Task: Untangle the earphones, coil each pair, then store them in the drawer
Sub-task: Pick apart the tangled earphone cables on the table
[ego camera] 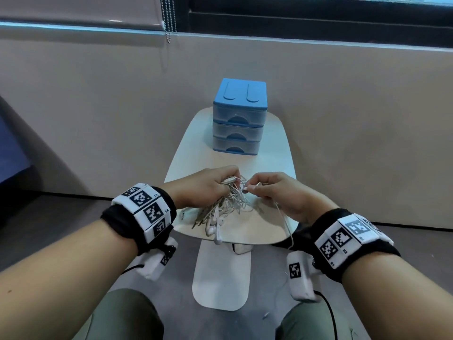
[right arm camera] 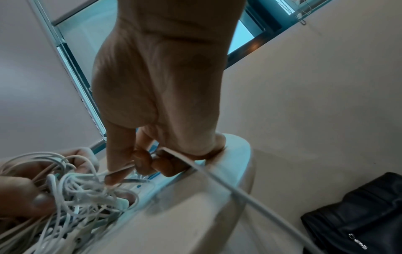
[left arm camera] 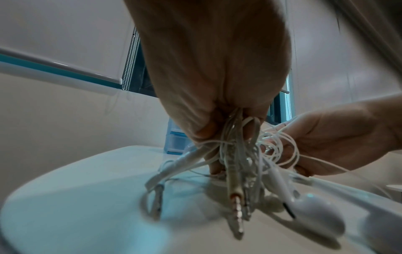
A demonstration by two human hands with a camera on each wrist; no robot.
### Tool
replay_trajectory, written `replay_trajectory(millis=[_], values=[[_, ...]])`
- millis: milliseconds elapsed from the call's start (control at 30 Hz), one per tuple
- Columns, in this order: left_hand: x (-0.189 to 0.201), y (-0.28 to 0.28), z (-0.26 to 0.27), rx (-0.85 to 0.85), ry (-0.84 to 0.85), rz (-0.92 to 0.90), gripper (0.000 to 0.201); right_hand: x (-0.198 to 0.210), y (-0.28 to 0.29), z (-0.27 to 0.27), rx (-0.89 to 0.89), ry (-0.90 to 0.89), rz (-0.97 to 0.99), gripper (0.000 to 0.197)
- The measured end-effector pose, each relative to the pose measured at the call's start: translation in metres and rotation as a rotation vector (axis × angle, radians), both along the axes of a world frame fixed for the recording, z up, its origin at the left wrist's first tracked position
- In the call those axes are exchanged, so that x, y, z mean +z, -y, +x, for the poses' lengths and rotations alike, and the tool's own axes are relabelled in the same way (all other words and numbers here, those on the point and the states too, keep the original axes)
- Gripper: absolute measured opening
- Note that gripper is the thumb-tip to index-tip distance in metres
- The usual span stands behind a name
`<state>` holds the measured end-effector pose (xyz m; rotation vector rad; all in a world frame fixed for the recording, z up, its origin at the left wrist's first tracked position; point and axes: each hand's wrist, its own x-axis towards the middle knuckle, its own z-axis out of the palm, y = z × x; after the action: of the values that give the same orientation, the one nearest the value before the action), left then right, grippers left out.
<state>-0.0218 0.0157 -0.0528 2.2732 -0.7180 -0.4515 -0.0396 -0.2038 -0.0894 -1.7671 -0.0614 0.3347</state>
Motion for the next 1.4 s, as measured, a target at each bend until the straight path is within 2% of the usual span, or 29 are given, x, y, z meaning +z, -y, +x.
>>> replay_trajectory(millis=[133, 200, 500, 633, 767, 900, 1133, 1400], values=[[-0.001, 0.001, 0.003, -0.015, 0.004, -0.001, 0.012, -0.002, -0.001, 0.000, 0.026, -0.001, 0.026, 0.015], [-0.001, 0.001, 0.004, -0.018, 0.002, 0.008, 0.013, -0.003, 0.001, 0.001, 0.033, -0.008, 0.048, 0.009], [0.005, -0.001, -0.001, -0.056, -0.024, 0.074, 0.022, -0.001, 0.004, -0.006, -0.004, 0.015, 0.136, 0.015], [0.007, -0.002, 0.000, -0.083, -0.146, -0.042, 0.025, -0.002, 0.003, -0.007, -0.020, 0.022, 0.128, 0.014], [0.007, 0.008, -0.001, -0.068, -0.008, 0.030, 0.019, -0.003, 0.001, -0.009, -0.054, -0.009, 0.181, 0.019], [0.007, 0.011, 0.000, -0.060, 0.016, 0.066, 0.021, -0.003, 0.002, -0.011, -0.100, -0.058, 0.256, 0.026], [0.002, 0.006, 0.002, 0.046, 0.145, -0.056, 0.013, -0.002, -0.001, -0.010, -0.162, -0.040, 0.230, 0.012], [0.000, 0.011, 0.008, 0.014, 0.358, -0.111, 0.006, -0.005, -0.004, -0.006, -0.158, -0.028, 0.157, 0.016]])
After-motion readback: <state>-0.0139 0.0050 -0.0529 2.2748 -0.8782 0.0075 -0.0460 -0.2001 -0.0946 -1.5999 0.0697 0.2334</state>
